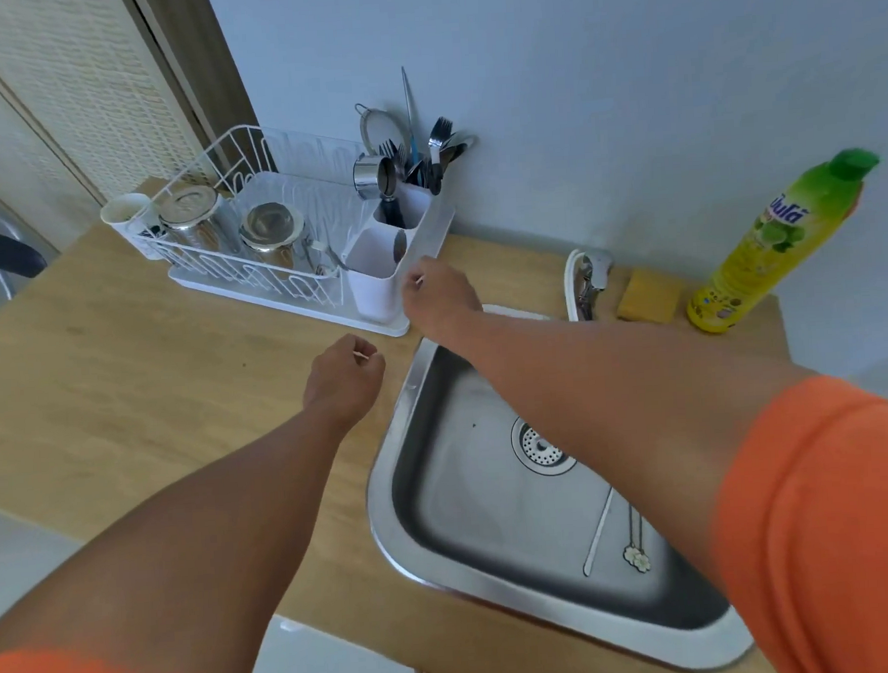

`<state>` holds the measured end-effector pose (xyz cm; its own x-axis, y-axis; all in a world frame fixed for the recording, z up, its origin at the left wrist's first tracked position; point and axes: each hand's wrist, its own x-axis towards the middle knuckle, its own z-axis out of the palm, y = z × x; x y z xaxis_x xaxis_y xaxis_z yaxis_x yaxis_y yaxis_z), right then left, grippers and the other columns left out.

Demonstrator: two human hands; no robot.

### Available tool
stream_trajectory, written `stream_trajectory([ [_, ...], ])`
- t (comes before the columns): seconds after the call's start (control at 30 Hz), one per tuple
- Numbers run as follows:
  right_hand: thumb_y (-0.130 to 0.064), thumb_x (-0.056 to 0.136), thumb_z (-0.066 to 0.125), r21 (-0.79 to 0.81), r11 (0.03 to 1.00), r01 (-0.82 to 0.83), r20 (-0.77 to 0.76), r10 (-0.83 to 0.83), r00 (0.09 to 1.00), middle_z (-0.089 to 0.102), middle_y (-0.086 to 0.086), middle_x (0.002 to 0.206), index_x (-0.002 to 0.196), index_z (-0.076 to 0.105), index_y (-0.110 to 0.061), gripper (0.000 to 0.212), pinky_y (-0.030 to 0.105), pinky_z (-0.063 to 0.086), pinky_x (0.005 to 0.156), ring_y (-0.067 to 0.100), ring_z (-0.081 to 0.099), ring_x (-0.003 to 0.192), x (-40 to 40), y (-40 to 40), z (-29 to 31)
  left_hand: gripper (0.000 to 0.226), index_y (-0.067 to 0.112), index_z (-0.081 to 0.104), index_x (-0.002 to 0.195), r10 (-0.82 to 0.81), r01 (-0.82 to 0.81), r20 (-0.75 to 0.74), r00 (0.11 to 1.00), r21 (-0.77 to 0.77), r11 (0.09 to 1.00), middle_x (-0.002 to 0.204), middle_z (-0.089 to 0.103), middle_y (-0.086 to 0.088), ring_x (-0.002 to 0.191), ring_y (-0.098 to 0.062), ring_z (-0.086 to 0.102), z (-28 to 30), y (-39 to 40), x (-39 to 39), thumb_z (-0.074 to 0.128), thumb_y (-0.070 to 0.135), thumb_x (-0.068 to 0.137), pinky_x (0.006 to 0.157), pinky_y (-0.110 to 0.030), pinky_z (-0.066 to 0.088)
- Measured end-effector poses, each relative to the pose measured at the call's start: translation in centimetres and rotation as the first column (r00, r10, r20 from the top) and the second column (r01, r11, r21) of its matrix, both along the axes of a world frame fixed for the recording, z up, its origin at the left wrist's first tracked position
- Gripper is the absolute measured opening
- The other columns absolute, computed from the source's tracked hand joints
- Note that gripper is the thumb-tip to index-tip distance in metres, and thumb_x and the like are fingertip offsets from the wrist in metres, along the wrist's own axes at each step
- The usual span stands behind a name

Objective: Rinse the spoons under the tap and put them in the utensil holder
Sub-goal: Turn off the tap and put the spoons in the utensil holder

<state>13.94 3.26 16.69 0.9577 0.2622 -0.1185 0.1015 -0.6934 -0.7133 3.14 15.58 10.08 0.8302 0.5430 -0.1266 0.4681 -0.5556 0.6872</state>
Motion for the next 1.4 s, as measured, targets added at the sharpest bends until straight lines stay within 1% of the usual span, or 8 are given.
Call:
stream_trajectory([
  [0.13,-0.028,0.097,0.044,0.008,0.999,0.040,-0.115,-0.039,0.993,0.070,0.006,0.108,0.098,0.061,-0.025,0.017,0.035,0.050,0.079,0.031,0.064,0.100,-3.7,-2.2,-2.5,0.004,0.030,0.067,0.091,-0.044,0.043,0.008,0.999,0.014,0.999,0.087,0.067,0.007,0.085,-0.017,0.062,0.4,-1.3,0.2,0.065,0.032,0.088,0.076,-0.028,0.042],
  [0.27,-0.029,0.095,0.045,0.038,0.996,0.083,-0.210,-0.073,0.975,0.071,0.001,0.100,0.098,0.062,-0.026,0.018,0.035,0.054,0.078,0.029,0.067,0.094,-9.0,-6.3,-6.6,0.006,0.032,0.063,0.084,-0.103,0.103,0.012,0.995,-0.013,0.995,0.075,0.066,0.014,0.067,-0.002,0.064,0.4,-3.5,0.5,0.064,0.029,0.088,0.063,-0.023,0.045],
  [0.4,-0.027,0.096,0.047,-0.046,0.998,0.039,-0.259,-0.049,0.965,0.074,0.003,0.101,0.103,0.064,-0.025,0.019,0.038,0.056,0.083,0.029,0.068,0.096,-14.2,-12.4,-11.3,0.005,0.028,0.066,0.092,-0.198,0.196,-0.006,0.980,-0.090,0.976,0.083,0.071,0.003,0.080,-0.024,0.070,-0.3,-6.7,0.8,0.062,0.029,0.090,0.073,-0.040,0.061],
  [0.53,-0.030,0.100,0.048,-0.153,0.987,0.057,-0.322,-0.104,0.941,0.073,0.001,0.100,0.104,0.065,-0.027,0.018,0.033,0.053,0.077,0.025,0.067,0.091,-17.1,-18.7,-13.9,0.006,0.029,0.066,0.094,-0.325,0.322,-0.044,0.945,-0.054,0.945,0.086,0.068,0.010,0.080,-0.019,0.067,-1.8,-10.5,1.3,0.060,0.030,0.094,0.072,-0.036,0.059],
  [0.87,-0.019,0.099,0.048,-0.331,0.904,0.272,-0.337,-0.382,0.860,0.071,0.017,0.112,0.109,0.067,-0.009,0.023,0.028,0.049,0.078,0.034,0.067,0.103,-14.9,-28.8,-14.3,0.019,0.031,0.056,0.074,-0.509,0.503,-0.284,0.812,-0.100,0.858,0.092,0.068,-0.001,0.085,-0.027,0.062,-7.3,-20.4,0.3,0.055,0.035,0.092,0.073,-0.032,0.047],
  [1.0,-0.015,0.098,0.050,-0.306,0.875,0.375,-0.336,-0.468,0.817,0.070,0.021,0.113,0.109,0.066,-0.003,0.023,0.025,0.045,0.076,0.037,0.068,0.105,-13.6,-30.1,-14.0,0.016,0.025,0.067,0.089,-0.579,0.581,-0.344,0.739,-0.110,0.807,0.095,0.069,-0.003,0.091,-0.029,0.066,-8.9,-23.7,-0.7,0.054,0.033,0.094,0.079,-0.034,0.054],
  [1.1,-0.016,0.097,0.051,-0.302,0.860,0.410,-0.348,-0.500,0.793,0.069,0.020,0.116,0.112,0.066,-0.004,0.025,0.025,0.042,0.076,0.036,0.067,0.107,-13.0,-30.3,-13.8,0.009,0.030,0.065,0.084,-0.614,0.605,-0.366,0.700,-0.153,0.781,0.091,0.068,0.004,0.092,-0.022,0.067,-9.8,-25.4,-1.3,0.063,0.035,0.090,0.082,-0.035,0.055],
  [1.4,-0.015,0.094,0.054,-0.339,0.842,0.419,-0.405,-0.533,0.743,0.069,0.015,0.118,0.114,0.065,-0.009,0.023,0.026,0.044,0.070,0.033,0.069,0.103,-13.0,-30.9,-14.6,0.018,0.028,0.065,0.087,-0.565,0.594,-0.436,0.701,-0.082,0.800,0.096,0.069,0.000,0.090,-0.024,0.066,-12.3,-29.8,-1.8,0.065,0.046,0.091,0.078,-0.034,0.050],
])
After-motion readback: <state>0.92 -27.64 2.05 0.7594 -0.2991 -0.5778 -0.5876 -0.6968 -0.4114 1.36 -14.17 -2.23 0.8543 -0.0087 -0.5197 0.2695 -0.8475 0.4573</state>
